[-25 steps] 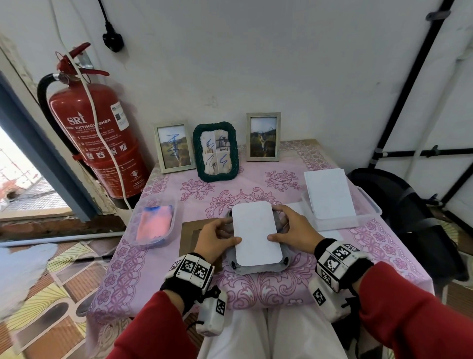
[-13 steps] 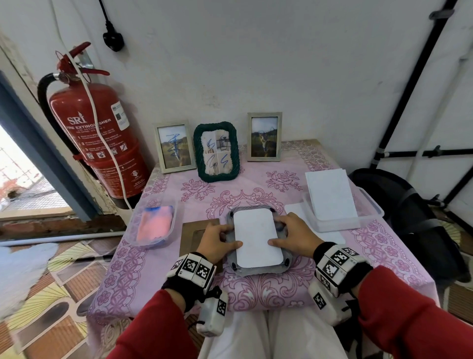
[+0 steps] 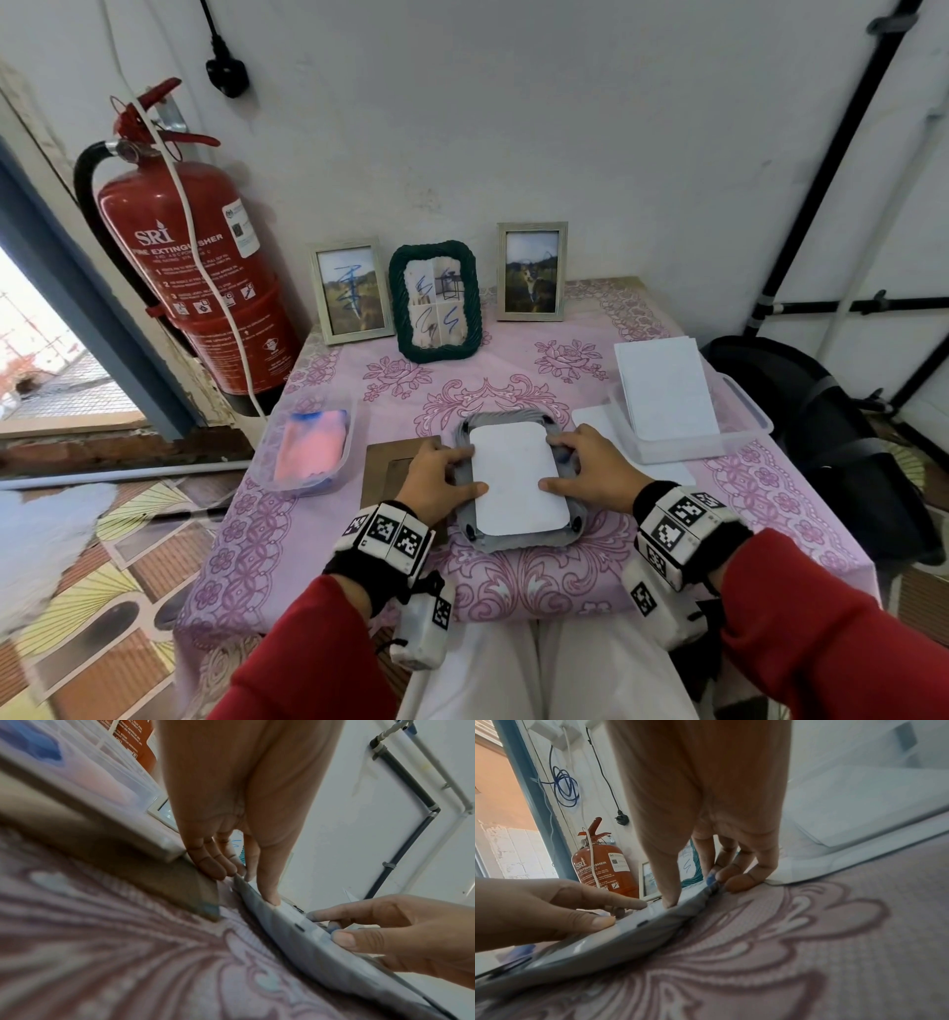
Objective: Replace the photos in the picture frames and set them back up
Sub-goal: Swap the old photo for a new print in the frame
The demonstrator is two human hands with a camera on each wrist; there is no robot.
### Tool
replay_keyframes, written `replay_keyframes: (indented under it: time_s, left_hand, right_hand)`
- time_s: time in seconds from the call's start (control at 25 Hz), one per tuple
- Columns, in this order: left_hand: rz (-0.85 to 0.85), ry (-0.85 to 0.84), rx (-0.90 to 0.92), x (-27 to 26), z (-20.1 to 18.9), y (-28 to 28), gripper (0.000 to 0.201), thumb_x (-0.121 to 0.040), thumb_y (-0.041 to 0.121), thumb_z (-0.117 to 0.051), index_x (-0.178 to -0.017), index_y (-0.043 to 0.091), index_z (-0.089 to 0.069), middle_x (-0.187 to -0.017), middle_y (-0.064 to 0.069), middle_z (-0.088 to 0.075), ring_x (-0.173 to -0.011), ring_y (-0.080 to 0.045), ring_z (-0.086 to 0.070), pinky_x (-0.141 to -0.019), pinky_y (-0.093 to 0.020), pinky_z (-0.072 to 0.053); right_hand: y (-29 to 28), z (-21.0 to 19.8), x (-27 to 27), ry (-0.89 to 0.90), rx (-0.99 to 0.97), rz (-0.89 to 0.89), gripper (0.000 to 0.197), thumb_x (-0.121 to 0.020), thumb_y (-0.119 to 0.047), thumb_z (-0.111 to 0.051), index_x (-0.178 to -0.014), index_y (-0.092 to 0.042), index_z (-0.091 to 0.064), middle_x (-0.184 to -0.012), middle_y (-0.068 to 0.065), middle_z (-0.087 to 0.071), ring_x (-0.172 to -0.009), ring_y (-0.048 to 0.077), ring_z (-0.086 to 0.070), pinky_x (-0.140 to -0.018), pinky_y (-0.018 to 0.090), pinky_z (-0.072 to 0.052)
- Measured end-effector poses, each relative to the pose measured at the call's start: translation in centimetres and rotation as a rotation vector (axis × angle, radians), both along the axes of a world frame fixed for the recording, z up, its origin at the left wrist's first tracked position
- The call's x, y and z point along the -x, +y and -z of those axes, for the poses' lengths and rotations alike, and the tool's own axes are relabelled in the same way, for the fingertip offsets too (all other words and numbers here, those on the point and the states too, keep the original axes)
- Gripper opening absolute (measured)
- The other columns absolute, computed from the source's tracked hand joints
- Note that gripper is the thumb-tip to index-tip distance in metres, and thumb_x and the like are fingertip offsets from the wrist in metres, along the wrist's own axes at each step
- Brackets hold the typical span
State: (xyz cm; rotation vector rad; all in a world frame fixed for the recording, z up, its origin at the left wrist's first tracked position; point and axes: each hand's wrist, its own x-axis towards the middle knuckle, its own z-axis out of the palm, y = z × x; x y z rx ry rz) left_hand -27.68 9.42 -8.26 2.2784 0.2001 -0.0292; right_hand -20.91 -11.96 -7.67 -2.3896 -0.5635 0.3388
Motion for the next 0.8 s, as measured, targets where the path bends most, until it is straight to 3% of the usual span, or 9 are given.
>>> replay_keyframes:
  time_s: [0.16, 0.24, 0.36, 0.6, 0.72, 0.8]
  left_hand:
    - [-0.023, -0.069, 0.078, 0.6, -0.6, 0.4, 0.053, -0.078, 0.013, -0.073, -0.128, 0.007, -0.055, -0.118, -0.012, -0.047, -0.107, -0.026, -0.053, -0.096, -0.026, -0.044]
    - [-0.117, -0.121, 0.055, 1.0, -0.8, 1.2, 0.048, -0.08, 0.014, -0.071, -0.126, 0.007, -0.057, -0.118, -0.012, -0.051, -0.108, -0.025, -0.054, -0.098, -0.031, -0.046]
    - [-0.254, -0.071, -0.038, 2.1, -0.7, 3.1, 0.047, -0.081, 0.016, -0.069, -0.126, 0.008, -0.054, -0.123, -0.013, -0.051, -0.111, -0.026, -0.054, -0.097, -0.032, -0.045]
    - [-0.331, 0.052, -0.229, 4.9, 0.6, 4.2, 0.068, -0.081, 0.041, -0.068, -0.133, 0.005, -0.044, -0.145, -0.009, -0.033, -0.13, -0.025, -0.039, -0.109, -0.033, -0.033]
    - [-0.324, 0.06, -0.246, 5.2, 1.0, 4.0, 0.08, -0.074, 0.051, -0.07, -0.135, 0.007, -0.043, -0.145, -0.007, -0.033, -0.133, -0.023, -0.035, -0.11, -0.033, -0.031]
    - [-0.36, 0.06, -0.232, 5.0, 1.0, 3.7, 0.076, -0.072, 0.049, -0.073, -0.13, 0.008, -0.048, -0.142, -0.007, -0.036, -0.13, -0.023, -0.039, -0.109, -0.034, -0.033]
  right_hand:
    - [0.0, -0.2, 0.1, -0.005, 0.005, -0.017, 0.065, -0.075, -0.025, -0.076, -0.133, -0.016, -0.048, -0.104, 0.003, -0.037, -0.105, 0.022, -0.05, -0.097, 0.026, -0.039]
    - [-0.1, -0.3, 0.0, -0.006, 0.013, -0.027, 0.06, -0.076, -0.024, -0.075, -0.131, -0.016, -0.051, -0.103, 0.004, -0.038, -0.107, 0.023, -0.051, -0.098, 0.026, -0.04]
    - [-0.2, -0.2, 0.0, -0.012, 0.011, -0.034, 0.058, -0.076, -0.024, -0.075, -0.129, -0.016, -0.053, -0.104, 0.004, -0.039, -0.104, 0.02, -0.051, -0.097, 0.024, -0.039]
    - [-0.3, 0.0, -0.1, -0.019, -0.002, -0.046, 0.057, -0.076, -0.025, -0.075, -0.128, -0.018, -0.054, -0.102, 0.003, -0.04, -0.097, 0.014, -0.048, -0.09, 0.018, -0.037]
    - [-0.4, 0.0, -0.2, -0.013, -0.006, -0.051, 0.056, -0.076, -0.025, -0.076, -0.127, -0.019, -0.055, -0.101, 0.002, -0.04, -0.095, 0.013, -0.048, -0.087, 0.017, -0.036]
    - [-0.4, 0.0, -0.2, -0.011, -0.01, -0.053, 0.056, -0.076, -0.025, -0.076, -0.127, -0.018, -0.055, -0.101, 0.003, -0.041, -0.095, 0.013, -0.048, -0.086, 0.016, -0.036]
